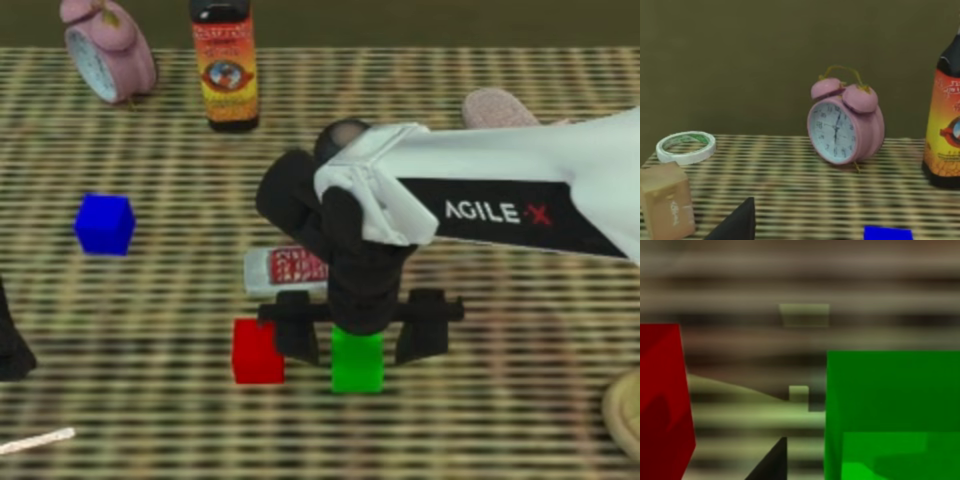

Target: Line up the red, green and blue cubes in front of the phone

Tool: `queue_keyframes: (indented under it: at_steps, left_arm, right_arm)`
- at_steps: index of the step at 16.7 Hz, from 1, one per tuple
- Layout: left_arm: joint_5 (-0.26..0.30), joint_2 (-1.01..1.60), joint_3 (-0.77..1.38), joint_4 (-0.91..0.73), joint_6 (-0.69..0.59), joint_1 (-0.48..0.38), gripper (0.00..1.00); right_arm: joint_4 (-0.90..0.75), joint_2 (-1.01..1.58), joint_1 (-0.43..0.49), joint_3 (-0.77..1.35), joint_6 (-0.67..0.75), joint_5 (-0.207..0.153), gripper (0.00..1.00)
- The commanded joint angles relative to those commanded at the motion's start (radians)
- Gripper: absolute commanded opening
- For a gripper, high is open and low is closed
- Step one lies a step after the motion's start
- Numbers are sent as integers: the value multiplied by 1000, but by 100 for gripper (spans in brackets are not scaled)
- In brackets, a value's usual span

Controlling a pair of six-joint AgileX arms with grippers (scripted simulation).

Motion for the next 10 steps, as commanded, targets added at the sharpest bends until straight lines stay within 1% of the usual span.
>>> queue_keyframes:
  at_steps: [10]
  left_arm:
    - [0,0,0,0,0,0,100]
  right_arm:
    - [-17,-5,2,15,-1,0,100]
